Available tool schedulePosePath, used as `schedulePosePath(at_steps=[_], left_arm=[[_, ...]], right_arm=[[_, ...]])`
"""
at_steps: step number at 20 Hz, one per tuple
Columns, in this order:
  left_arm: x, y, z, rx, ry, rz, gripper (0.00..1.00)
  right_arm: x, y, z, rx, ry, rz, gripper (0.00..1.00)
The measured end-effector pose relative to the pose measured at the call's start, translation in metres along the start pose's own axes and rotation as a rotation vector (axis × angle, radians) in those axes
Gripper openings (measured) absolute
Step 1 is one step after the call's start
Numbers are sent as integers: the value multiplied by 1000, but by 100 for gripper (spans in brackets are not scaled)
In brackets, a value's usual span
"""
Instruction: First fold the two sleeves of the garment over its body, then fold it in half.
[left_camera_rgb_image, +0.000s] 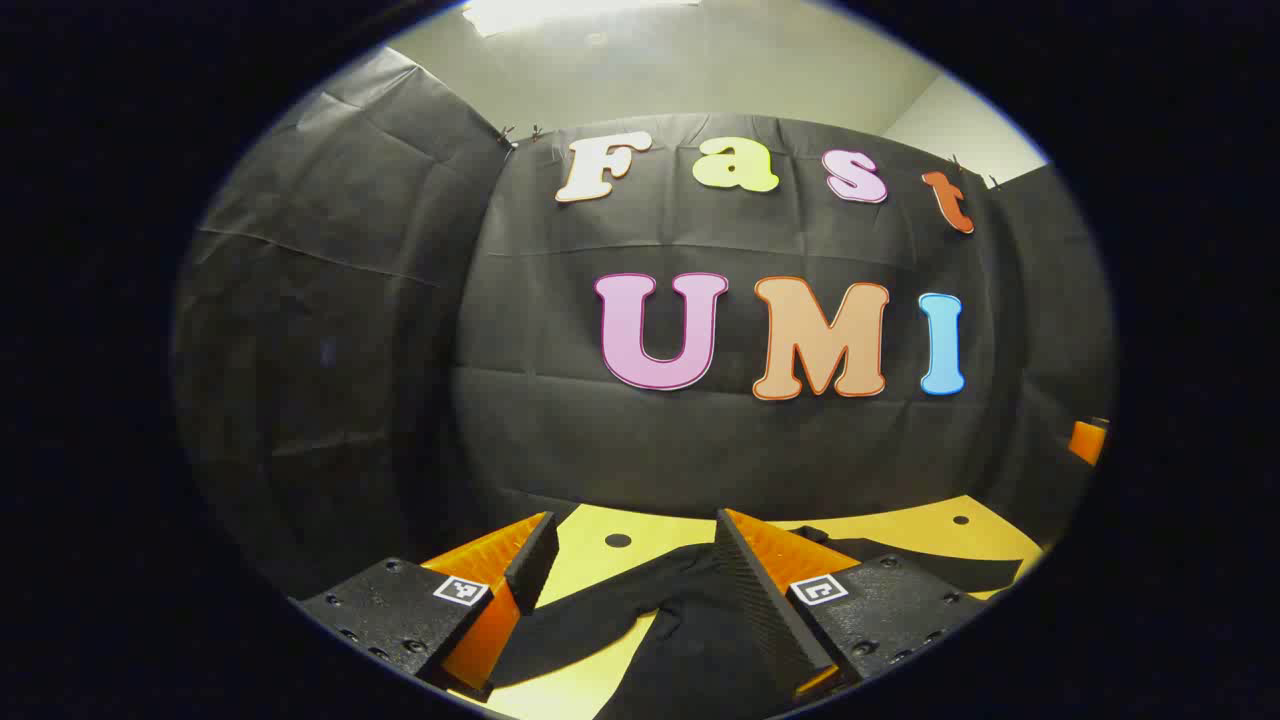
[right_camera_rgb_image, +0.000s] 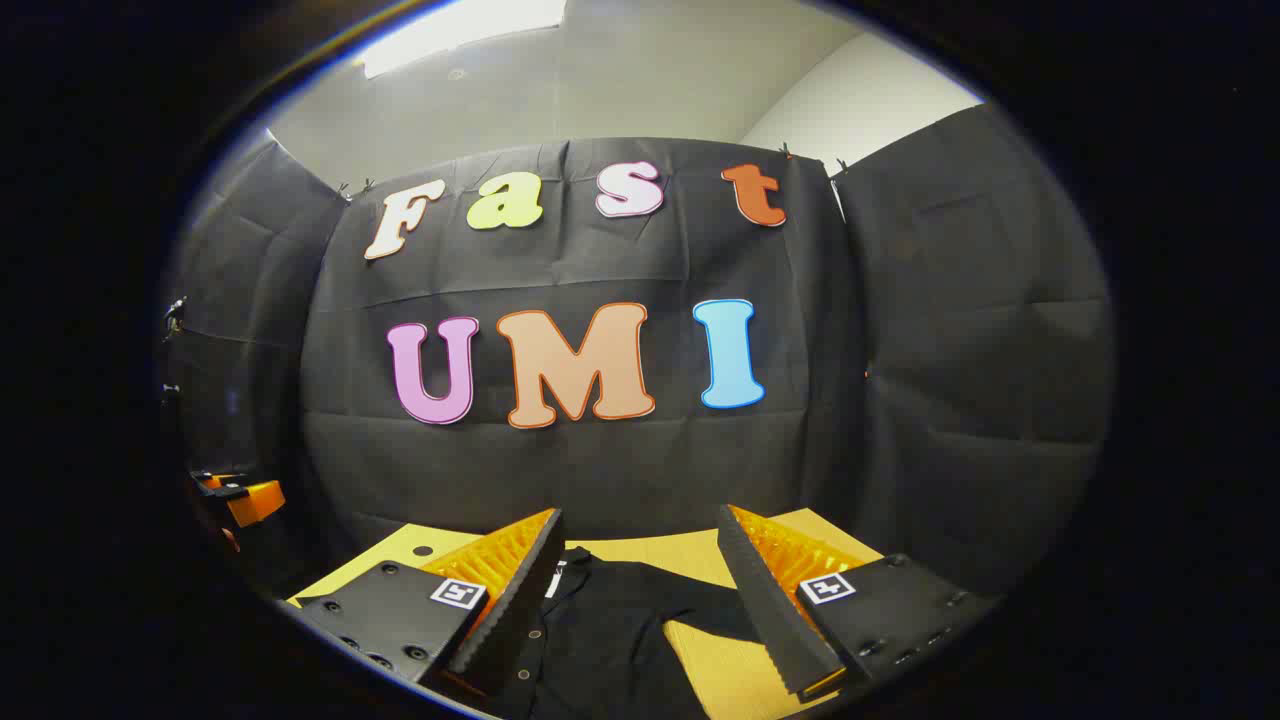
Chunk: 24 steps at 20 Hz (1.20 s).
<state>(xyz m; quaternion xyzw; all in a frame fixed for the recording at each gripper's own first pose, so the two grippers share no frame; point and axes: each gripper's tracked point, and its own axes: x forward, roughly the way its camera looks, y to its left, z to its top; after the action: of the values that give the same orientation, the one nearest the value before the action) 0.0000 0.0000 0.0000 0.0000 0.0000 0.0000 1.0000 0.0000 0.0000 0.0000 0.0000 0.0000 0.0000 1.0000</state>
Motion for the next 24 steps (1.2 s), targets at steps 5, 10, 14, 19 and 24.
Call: schedulePosePath(at_steps=[5,10,14,19,24], left_arm=[[-1,-1,-2,-16,5,11,93],[1,-4,-1,-13,6,7,93],[5,-9,1,-8,0,-3,93],[5,-13,-4,-16,10,-19,93],[4,-10,-3,-13,7,-16,93]], right_arm=[[3,-3,1,-1,3,3,96],[3,-6,-1,4,2,-2,98],[3,-7,-2,0,6,-7,97],[4,-8,-2,-2,-1,-14,98],[3,-8,-5,-2,5,-19,98]])
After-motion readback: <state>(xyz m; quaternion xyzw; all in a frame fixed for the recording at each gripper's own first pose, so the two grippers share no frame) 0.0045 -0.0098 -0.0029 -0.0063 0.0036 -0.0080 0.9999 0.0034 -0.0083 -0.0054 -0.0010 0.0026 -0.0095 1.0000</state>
